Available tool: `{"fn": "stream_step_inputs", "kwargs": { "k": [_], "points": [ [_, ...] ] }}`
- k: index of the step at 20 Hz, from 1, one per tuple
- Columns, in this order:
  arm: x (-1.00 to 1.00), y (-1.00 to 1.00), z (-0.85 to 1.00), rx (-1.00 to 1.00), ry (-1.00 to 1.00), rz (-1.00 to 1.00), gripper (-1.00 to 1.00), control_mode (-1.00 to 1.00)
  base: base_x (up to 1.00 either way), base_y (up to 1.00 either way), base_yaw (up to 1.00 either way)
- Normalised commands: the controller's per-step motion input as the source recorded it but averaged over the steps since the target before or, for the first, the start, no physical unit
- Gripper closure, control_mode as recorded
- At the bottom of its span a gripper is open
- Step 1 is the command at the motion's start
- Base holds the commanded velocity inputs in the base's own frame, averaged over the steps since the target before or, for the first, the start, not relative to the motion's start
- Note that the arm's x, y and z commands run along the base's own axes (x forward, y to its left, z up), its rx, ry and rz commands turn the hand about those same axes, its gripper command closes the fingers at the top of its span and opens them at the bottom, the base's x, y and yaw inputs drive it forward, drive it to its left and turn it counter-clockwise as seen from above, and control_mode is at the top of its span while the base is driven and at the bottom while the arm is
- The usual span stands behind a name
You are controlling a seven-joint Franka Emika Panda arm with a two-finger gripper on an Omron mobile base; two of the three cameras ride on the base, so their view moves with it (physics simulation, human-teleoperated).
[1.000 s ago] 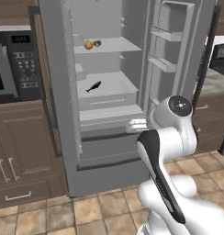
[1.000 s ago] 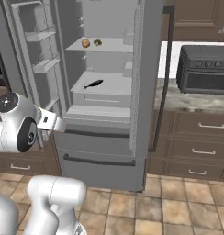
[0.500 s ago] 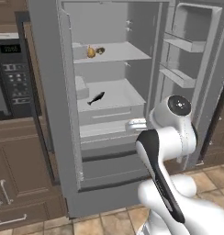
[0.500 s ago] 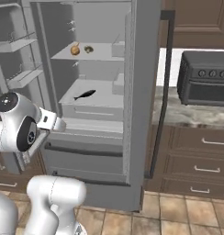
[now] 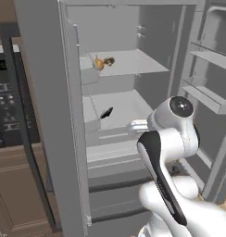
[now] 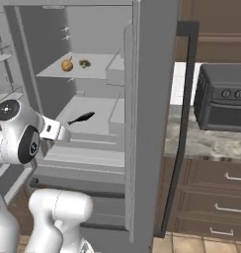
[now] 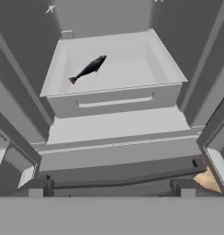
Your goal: Gather the onion and mushroom from the fridge and place them on a tray on the dining counter. Then gather the chicken drumstick and fish from the fridge and place them on the other tray.
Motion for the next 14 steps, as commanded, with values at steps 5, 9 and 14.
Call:
{"fn": "stream_step_inputs", "kwargs": {
  "k": [5, 9, 14],
  "points": [
    [0.00, 0.00, 0.00, 0.00, 0.00, 0.00, -1.00, 1.00, 0.76, -0.01, 0.00],
    [0.00, 0.00, 0.00, 0.00, 0.00, 0.00, -1.00, 1.00, 0.58, 0.00, 0.00],
    [0.53, 0.02, -0.02, 0.03, 0.00, 0.00, -1.00, -1.00, 0.12, 0.00, 0.00]
  ]
}}
